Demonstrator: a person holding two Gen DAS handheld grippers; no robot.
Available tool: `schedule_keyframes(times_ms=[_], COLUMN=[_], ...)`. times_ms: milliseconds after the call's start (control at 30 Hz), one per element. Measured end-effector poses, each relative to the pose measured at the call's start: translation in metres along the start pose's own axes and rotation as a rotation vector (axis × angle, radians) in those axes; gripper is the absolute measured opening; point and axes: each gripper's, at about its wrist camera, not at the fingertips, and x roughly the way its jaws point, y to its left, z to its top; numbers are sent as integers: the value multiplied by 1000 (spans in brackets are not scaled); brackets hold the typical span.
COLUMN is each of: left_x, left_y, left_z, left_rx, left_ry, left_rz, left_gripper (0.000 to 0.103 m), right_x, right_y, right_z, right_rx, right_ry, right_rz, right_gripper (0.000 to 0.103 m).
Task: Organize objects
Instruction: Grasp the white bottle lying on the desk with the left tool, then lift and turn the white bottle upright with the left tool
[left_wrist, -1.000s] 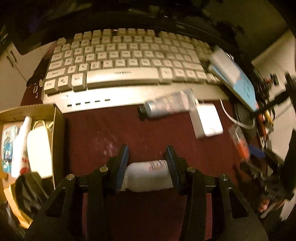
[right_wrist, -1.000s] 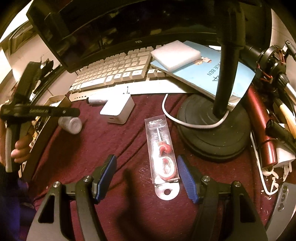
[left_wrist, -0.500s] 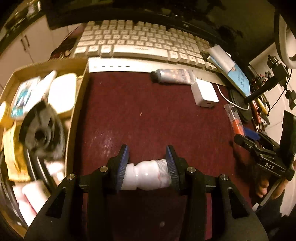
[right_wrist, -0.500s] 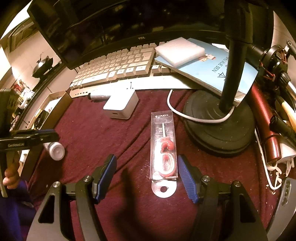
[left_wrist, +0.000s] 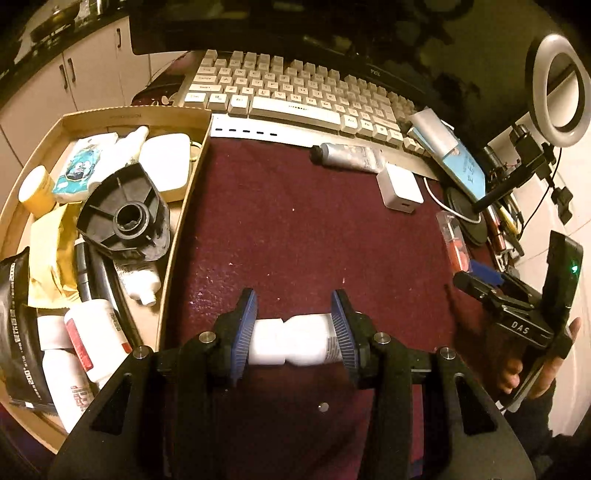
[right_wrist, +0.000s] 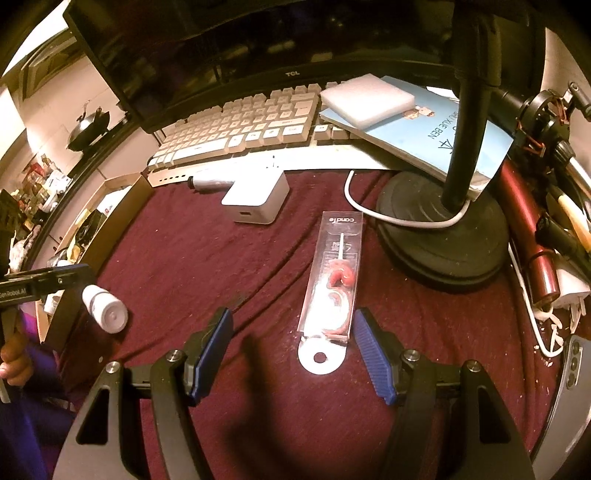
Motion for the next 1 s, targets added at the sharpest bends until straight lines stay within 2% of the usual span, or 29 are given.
schedule_keyframes(times_ms=[133, 300, 433, 533, 567, 633, 667, 733, 833, 1000], left_x=[9, 5, -15, -26, -28, -25, -22, -20, -18, -1], left_y=[0, 10, 4, -17, -26, -37, -42, -46, -43, -34], left_z=[5, 10, 3, -15, -23, -33, -35, -37, -34, -24], left_rx=[-1, -34, 51, 202, 263, 328, 357, 389, 412, 417], left_ry=[16, 20, -23, -55, -69, -86, -95, -111, -104, -17], left_rz=[-21, -88, -87, -29, 18, 100, 164, 189, 145, 19], left_gripper=[42, 42, 42, 42, 42, 42, 42, 42, 42, 44], right_x=[-1, -7, -10, -9, -9, -9, -9, -8, -7, -7], right_y=[2, 1, -1, -2, -1, 0, 1, 2, 4, 5], right_z=[-1, -3, -3, -3, -3, -2, -2, -1, -1, 0], right_rx=[-4, -1, 4, 4, 3, 0, -2, -7, -10, -10], right_ry=[0, -8, -12, -9, -9, -9, -9, -8, -8, -7], right_rz=[-1, -1, -6, -7, -6, -4, -4, -2, -3, -5], right_gripper=[68, 68, 68, 68, 68, 68, 68, 68, 68, 68])
